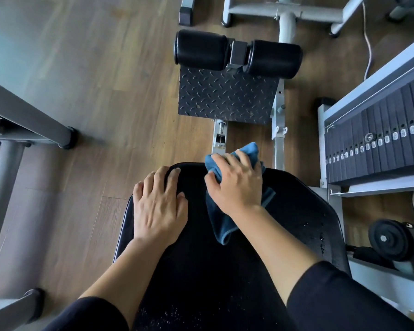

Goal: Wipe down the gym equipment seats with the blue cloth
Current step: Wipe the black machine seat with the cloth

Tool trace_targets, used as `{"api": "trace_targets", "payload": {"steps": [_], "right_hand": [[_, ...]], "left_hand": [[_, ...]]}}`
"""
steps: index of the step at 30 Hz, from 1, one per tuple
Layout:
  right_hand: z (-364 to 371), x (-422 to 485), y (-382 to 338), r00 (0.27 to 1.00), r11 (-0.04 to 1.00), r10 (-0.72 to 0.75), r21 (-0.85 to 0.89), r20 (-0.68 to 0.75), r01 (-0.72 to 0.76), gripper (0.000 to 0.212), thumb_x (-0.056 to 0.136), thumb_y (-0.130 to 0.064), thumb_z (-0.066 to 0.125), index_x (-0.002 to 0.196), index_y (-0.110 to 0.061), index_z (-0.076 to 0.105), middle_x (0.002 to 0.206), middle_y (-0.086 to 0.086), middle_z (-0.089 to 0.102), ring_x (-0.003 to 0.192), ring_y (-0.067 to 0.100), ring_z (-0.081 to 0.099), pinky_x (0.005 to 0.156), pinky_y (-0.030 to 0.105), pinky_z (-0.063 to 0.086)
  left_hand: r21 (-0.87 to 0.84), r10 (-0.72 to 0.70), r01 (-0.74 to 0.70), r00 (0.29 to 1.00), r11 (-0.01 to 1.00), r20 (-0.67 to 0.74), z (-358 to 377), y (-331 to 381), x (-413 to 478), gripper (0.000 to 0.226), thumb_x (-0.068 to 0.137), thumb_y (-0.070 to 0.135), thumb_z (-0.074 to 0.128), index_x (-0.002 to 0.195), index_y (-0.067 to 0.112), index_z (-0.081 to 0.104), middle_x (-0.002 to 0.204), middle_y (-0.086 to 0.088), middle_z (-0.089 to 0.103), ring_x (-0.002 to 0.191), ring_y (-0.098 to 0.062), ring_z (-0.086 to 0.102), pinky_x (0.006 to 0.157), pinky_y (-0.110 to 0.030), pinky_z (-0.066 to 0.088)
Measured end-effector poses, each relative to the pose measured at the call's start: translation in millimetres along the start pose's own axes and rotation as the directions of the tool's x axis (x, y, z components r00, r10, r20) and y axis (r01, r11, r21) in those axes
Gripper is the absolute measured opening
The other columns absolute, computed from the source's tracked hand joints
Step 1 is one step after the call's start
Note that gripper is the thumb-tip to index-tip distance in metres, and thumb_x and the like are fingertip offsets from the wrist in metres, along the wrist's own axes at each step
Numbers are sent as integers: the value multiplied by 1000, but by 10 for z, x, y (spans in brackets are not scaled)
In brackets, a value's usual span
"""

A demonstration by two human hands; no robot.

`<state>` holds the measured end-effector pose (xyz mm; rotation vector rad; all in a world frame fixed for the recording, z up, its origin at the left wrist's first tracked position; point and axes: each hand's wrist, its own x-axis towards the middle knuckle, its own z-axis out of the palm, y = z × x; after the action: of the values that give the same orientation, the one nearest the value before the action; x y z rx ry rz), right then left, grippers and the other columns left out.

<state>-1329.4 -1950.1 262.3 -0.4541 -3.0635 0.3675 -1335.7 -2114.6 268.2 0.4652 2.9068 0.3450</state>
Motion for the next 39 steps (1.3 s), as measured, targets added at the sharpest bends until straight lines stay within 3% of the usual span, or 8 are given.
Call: {"api": "trace_targets", "payload": {"steps": [2,5,10,17,24,31,34,39], "right_hand": [[-12,150,-106,995,1000,-9,-19,98,11,56,79,-46,22,103,-24,66,100,-4,69,106,27,55,92,50,42],[10,276,-161,984,998,-5,-64,176,17,62,77,-50,11,96,-22,63,97,-3,66,99,25,53,85,42,41],[23,184,77,999,997,38,-61,35,-36,47,77,-46,27,80,-18,66,77,0,66,85,27,57,71,37,40],[-45,130,354,990,984,139,-110,-9,-139,41,79,-43,34,81,-20,68,79,-2,68,86,27,57,76,38,42],[64,217,28,1000,1000,-26,-3,12,26,37,79,-41,39,84,-21,70,75,-3,67,83,25,60,69,36,44],[-183,56,898,982,978,184,-96,-32,-186,49,80,-44,29,90,-20,70,87,3,70,89,31,58,70,36,44],[-187,59,897,966,964,251,-81,-53,-255,48,79,-43,30,88,-20,71,85,4,71,88,32,58,70,38,46],[-41,171,359,992,992,119,-34,-34,-120,41,77,-41,35,80,-22,71,78,-3,69,85,25,59,69,34,42]], "left_hand": [[-38,-7,7,1000,999,-6,12,57,168,50,87,33,33,134,20,42,127,-2,47,111,-25,44,94,-42,35],[-9,7,-7,1000,1000,7,90,69,305,51,89,36,24,135,24,41,126,2,51,107,-23,48,88,-41,37],[44,-25,24,999,999,25,153,84,329,48,91,38,22,136,29,38,123,4,51,104,-22,49,87,-41,37],[71,-27,24,999,997,35,142,97,324,46,92,38,23,135,28,36,122,3,50,100,-22,49,83,-40,38],[75,-29,26,999,997,36,132,84,338,47,91,38,25,134,26,40,120,3,52,98,-23,51,81,-41,40],[80,-22,18,999,997,45,118,84,341,46,92,37,25,134,25,40,119,3,52,97,-22,51,81,-41,40],[91,-17,13,999,996,47,121,77,350,46,93,37,26,134,24,40,120,2,52,97,-23,50,81,-42,40],[103,-8,4,999,995,43,101,88,346,46,92,36,24,133,23,40,119,0,52,97,-24,51,80,-43,40]]}}
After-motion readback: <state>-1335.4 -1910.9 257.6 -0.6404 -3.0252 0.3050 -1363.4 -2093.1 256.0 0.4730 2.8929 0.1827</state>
